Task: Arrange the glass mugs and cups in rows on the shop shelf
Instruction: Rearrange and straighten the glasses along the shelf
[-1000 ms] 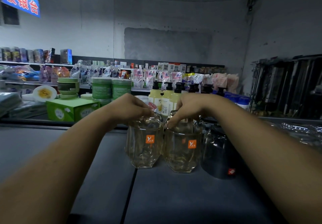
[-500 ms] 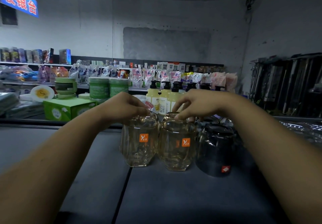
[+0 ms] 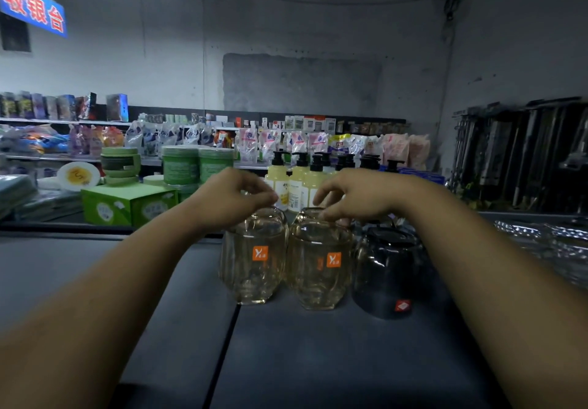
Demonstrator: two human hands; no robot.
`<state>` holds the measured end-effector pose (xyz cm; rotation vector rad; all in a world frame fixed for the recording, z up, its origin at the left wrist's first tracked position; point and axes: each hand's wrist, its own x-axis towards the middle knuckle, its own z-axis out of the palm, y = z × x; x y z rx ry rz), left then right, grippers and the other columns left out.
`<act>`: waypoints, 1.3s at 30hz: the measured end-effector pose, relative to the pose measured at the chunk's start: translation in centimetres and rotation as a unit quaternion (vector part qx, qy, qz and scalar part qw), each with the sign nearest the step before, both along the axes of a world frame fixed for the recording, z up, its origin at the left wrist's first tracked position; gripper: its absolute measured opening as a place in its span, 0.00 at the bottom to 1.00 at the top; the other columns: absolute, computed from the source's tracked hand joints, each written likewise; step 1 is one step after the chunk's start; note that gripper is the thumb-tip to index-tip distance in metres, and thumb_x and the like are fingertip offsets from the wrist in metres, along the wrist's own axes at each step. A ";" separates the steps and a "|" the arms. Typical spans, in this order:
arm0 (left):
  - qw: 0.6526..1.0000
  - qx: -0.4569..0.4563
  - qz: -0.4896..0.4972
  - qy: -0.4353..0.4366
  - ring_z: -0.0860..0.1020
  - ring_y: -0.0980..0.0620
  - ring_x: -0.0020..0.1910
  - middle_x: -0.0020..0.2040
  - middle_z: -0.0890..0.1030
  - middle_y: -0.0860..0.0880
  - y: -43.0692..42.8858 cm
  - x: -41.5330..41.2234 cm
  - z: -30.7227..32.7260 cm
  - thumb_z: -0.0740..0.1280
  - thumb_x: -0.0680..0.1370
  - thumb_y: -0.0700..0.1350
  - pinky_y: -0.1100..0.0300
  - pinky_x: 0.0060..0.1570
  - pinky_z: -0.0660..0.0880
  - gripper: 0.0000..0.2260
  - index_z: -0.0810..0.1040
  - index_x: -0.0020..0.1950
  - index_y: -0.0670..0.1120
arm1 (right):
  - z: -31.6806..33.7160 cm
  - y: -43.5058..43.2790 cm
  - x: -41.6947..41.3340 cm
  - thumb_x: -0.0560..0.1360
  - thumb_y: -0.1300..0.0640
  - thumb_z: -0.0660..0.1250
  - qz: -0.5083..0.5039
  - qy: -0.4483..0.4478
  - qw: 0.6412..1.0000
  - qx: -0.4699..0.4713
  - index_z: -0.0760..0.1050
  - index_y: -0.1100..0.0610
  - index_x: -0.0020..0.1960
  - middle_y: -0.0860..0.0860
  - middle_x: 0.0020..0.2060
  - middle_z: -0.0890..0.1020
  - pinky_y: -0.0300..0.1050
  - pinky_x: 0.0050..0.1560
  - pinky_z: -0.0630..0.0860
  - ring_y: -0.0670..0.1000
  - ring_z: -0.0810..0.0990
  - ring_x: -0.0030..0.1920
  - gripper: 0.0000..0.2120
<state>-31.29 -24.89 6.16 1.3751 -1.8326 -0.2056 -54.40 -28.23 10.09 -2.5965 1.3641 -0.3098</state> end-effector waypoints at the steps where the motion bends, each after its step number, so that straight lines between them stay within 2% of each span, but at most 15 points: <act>1: 0.999 -0.029 -0.011 -0.016 0.83 0.61 0.44 0.48 0.85 0.59 0.5 -0.5 0.2 0.70 0.79 0.51 0.65 0.44 0.76 0.08 0.86 0.52 0.51 | 0.1 0.4 0.1 0.79 0.52 0.70 -0.003 0.001 1.000 -0.007 0.76 0.52 0.66 0.50 0.58 0.82 0.50 0.54 0.80 0.50 0.84 0.48 0.17; 4: 0.994 -0.045 -0.054 -0.081 0.83 0.64 0.44 0.47 0.84 0.60 2.3 -2.1 1.5 0.69 0.78 0.58 0.64 0.45 0.78 0.13 0.85 0.54 0.52 | 0.5 1.7 -0.2 0.78 0.49 0.71 -0.013 0.001 1.000 -0.025 0.77 0.52 0.67 0.50 0.61 0.81 0.51 0.59 0.79 0.50 0.82 0.53 0.18; 7: 0.970 0.030 -0.082 -0.229 0.82 0.61 0.49 0.53 0.84 0.57 3.7 -4.1 2.5 0.63 0.73 0.69 0.59 0.52 0.80 0.26 0.82 0.61 0.53 | 0.3 4.1 -1.6 0.78 0.47 0.70 -0.024 -0.023 0.997 -0.076 0.78 0.51 0.65 0.48 0.58 0.82 0.47 0.58 0.78 0.47 0.81 0.54 0.17; 12: 0.943 0.107 -0.072 -0.306 0.80 0.55 0.54 0.59 0.82 0.54 4.4 -6.4 2.8 0.65 0.68 0.73 0.54 0.60 0.77 0.36 0.76 0.69 0.53 | -4.0 10.4 -4.1 0.77 0.52 0.71 -0.018 -0.206 0.947 -0.246 0.81 0.47 0.55 0.40 0.49 0.81 0.34 0.50 0.73 0.39 0.78 0.51 0.07; 16: 0.933 0.115 -0.055 -0.337 0.79 0.52 0.57 0.61 0.81 0.51 3.6 -7.3 2.9 0.69 0.72 0.67 0.53 0.62 0.75 0.33 0.74 0.71 0.50 | -8.4 13.6 -4.0 0.75 0.54 0.74 0.001 -0.307 0.914 -0.266 0.82 0.48 0.47 0.41 0.42 0.80 0.32 0.43 0.70 0.42 0.78 0.45 0.03; 19: 0.935 0.106 -0.059 -0.332 0.78 0.54 0.53 0.58 0.81 0.52 3.4 -7.6 2.9 0.71 0.72 0.63 0.55 0.57 0.75 0.28 0.79 0.66 0.49 | -10.6 13.4 -3.6 0.74 0.56 0.74 0.000 -0.349 0.906 -0.241 0.82 0.50 0.45 0.43 0.39 0.80 0.33 0.37 0.70 0.45 0.78 0.40 0.02; 22: 0.943 0.073 -0.063 -0.319 0.79 0.57 0.49 0.53 0.82 0.53 3.8 -7.5 3.3 0.73 0.72 0.61 0.56 0.53 0.77 0.25 0.80 0.63 0.48 | -11.1 13.5 -3.6 0.77 0.53 0.71 -0.002 -0.376 0.891 -0.254 0.81 0.51 0.44 0.44 0.37 0.81 0.45 0.37 0.76 0.46 0.79 0.36 0.04; 26: 0.971 0.021 -0.049 -0.231 0.81 0.56 0.48 0.51 0.84 0.52 5.1 -6.3 4.8 0.73 0.71 0.63 0.59 0.44 0.76 0.27 0.80 0.63 0.48 | -11.3 13.8 -3.6 0.79 0.50 0.69 -0.023 -0.363 0.899 -0.244 0.79 0.52 0.43 0.44 0.32 0.79 0.45 0.36 0.76 0.45 0.78 0.34 0.08; 28: 0.989 -0.007 -0.051 -0.138 0.82 0.53 0.48 0.49 0.85 0.52 6.5 -5.5 5.2 0.73 0.68 0.63 0.57 0.48 0.78 0.27 0.81 0.60 0.48 | -11.3 13.9 -3.5 0.79 0.48 0.70 -0.031 -0.381 0.901 -0.204 0.79 0.50 0.46 0.45 0.33 0.80 0.45 0.37 0.78 0.45 0.80 0.34 0.07; 30: 0.997 -0.033 -0.072 -0.012 0.84 0.51 0.48 0.48 0.86 0.50 8.1 -5.1 4.6 0.74 0.69 0.59 0.58 0.47 0.80 0.23 0.82 0.57 0.46 | -11.2 13.7 -3.4 0.77 0.43 0.69 -0.047 -0.408 0.897 -0.163 0.77 0.48 0.53 0.46 0.38 0.82 0.50 0.40 0.82 0.46 0.83 0.35 0.10; 32: 0.985 -0.039 -0.112 0.121 0.85 0.48 0.48 0.48 0.86 0.47 9.5 -5.1 3.2 0.74 0.69 0.56 0.58 0.47 0.81 0.22 0.82 0.55 0.42 | -10.7 13.6 -3.1 0.75 0.35 0.67 -0.049 -0.432 0.891 -0.127 0.72 0.46 0.64 0.46 0.47 0.83 0.54 0.44 0.83 0.45 0.84 0.39 0.23; 34: 0.967 -0.037 -0.138 0.213 0.85 0.46 0.49 0.47 0.87 0.47 10.6 -5.4 1.7 0.74 0.69 0.55 0.54 0.52 0.82 0.22 0.81 0.55 0.41 | -10.0 14.0 -2.3 0.71 0.31 0.67 -0.001 -0.516 0.855 -0.047 0.66 0.44 0.71 0.45 0.58 0.82 0.55 0.47 0.84 0.45 0.86 0.47 0.33; 35: 0.958 -0.035 -0.147 0.243 0.85 0.47 0.48 0.47 0.87 0.47 11.0 -5.6 1.0 0.74 0.70 0.54 0.54 0.51 0.82 0.21 0.81 0.55 0.41 | -9.5 14.3 -1.9 0.70 0.31 0.68 0.030 -0.573 0.819 0.012 0.66 0.43 0.72 0.46 0.61 0.81 0.55 0.48 0.85 0.46 0.85 0.52 0.35; 37: 0.943 -0.030 -0.170 0.283 0.85 0.49 0.48 0.48 0.86 0.47 11.7 -6.1 -0.1 0.76 0.71 0.52 0.58 0.47 0.82 0.21 0.81 0.57 0.41 | -8.8 14.8 -1.1 0.72 0.37 0.70 0.072 -0.668 0.732 0.113 0.69 0.46 0.71 0.49 0.61 0.82 0.57 0.50 0.84 0.51 0.85 0.55 0.31; 39: 0.947 -0.029 -0.171 0.269 0.85 0.48 0.51 0.53 0.86 0.45 12.2 -6.1 -1.0 0.76 0.72 0.53 0.56 0.50 0.83 0.22 0.79 0.61 0.43 | -8.4 14.8 -0.8 0.76 0.43 0.70 0.076 -0.704 0.696 0.121 0.73 0.49 0.68 0.54 0.57 0.85 0.58 0.47 0.83 0.57 0.87 0.51 0.23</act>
